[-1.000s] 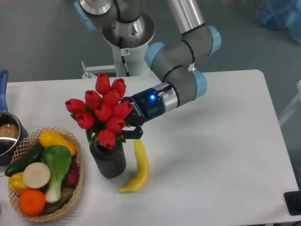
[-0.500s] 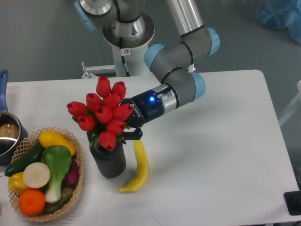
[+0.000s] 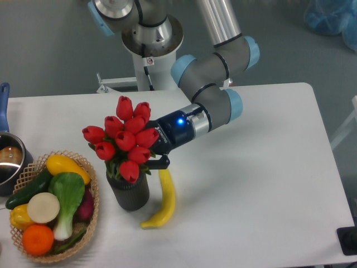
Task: Insert the flowers into the vase
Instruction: 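Push the tulip stems down into the vase opening, then adjust and settle the tulip bunch deeper inside the vase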
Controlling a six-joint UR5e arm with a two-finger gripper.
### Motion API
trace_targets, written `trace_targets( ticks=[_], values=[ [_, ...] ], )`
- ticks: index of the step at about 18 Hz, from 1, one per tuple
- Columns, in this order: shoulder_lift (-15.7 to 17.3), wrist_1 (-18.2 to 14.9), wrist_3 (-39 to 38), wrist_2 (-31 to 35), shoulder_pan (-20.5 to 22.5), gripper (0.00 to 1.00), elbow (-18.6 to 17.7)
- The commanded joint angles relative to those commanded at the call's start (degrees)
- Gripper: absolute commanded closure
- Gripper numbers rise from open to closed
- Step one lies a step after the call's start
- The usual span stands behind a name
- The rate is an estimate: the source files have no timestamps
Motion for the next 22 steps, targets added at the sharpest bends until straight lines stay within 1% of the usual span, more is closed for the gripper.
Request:
trace_targets(
  ticks=[5, 18, 22],
  values=[
    [-0.44, 0.09, 0.36, 0.00, 0.70, 0.66, -0.35],
    [-0.62, 0.09, 1.93, 0.09, 0.79, 0.65, -2.99],
    [-1.67, 0.09, 4.22, 0.09, 0.79, 0.65, -3.34]
  ],
)
